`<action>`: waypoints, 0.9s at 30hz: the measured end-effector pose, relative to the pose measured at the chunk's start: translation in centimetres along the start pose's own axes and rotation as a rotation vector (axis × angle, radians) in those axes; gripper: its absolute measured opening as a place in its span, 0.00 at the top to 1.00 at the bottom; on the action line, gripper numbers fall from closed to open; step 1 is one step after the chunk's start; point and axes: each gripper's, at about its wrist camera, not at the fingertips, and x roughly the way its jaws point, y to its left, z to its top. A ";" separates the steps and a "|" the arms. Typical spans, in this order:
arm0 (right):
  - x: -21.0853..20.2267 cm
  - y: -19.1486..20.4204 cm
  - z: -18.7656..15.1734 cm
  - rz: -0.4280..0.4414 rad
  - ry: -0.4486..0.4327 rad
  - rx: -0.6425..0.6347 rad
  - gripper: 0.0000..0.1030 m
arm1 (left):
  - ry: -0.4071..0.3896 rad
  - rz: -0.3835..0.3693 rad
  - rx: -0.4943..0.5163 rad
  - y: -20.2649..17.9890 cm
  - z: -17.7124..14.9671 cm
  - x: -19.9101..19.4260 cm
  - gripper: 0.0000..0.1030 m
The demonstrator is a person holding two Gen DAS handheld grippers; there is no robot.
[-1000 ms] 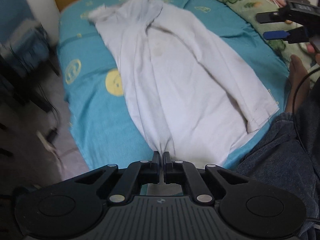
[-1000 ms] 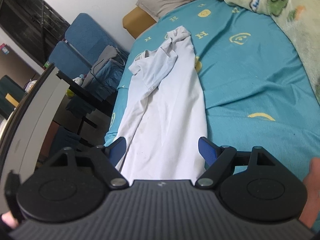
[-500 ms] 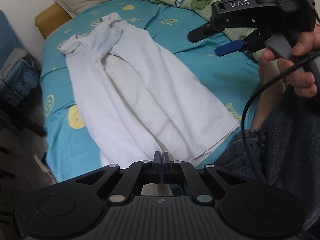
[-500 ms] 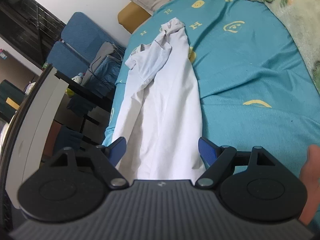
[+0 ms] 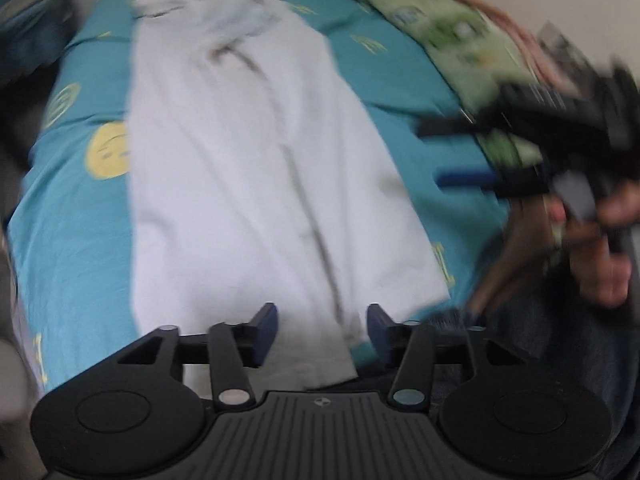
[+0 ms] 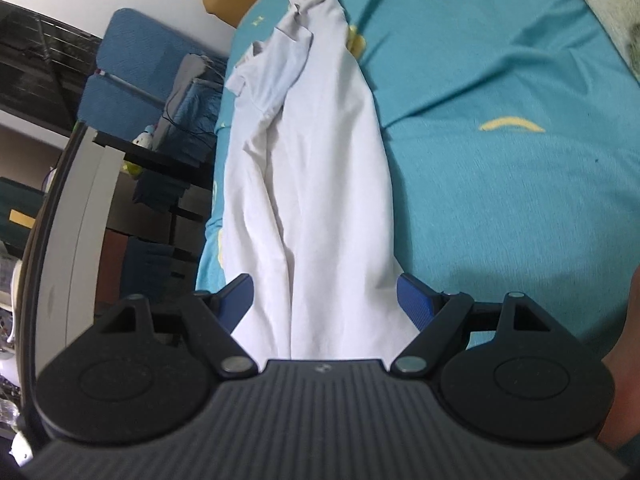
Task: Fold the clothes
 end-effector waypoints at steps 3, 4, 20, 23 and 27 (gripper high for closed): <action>0.7 0.0 -0.2 -0.013 0.037 0.003 0.23 | -0.032 -0.027 -0.238 5.3 0.0 0.2 0.31; 1.0 -0.1 -0.3 -0.024 0.047 0.007 0.26 | -0.044 -0.046 -0.312 6.7 0.0 0.4 0.31; 2.7 -1.0 -1.0 -0.171 0.086 0.074 0.38 | -0.098 0.009 -0.631 12.4 0.3 2.3 0.28; 3.3 -1.0 -1.2 -0.152 0.134 0.080 0.38 | -0.065 -0.071 -0.612 11.8 -0.1 2.5 0.27; 3.5 -0.9 -2.0 -0.137 0.191 0.111 0.38 | 0.018 -0.160 -0.562 10.4 -0.7 3.2 0.29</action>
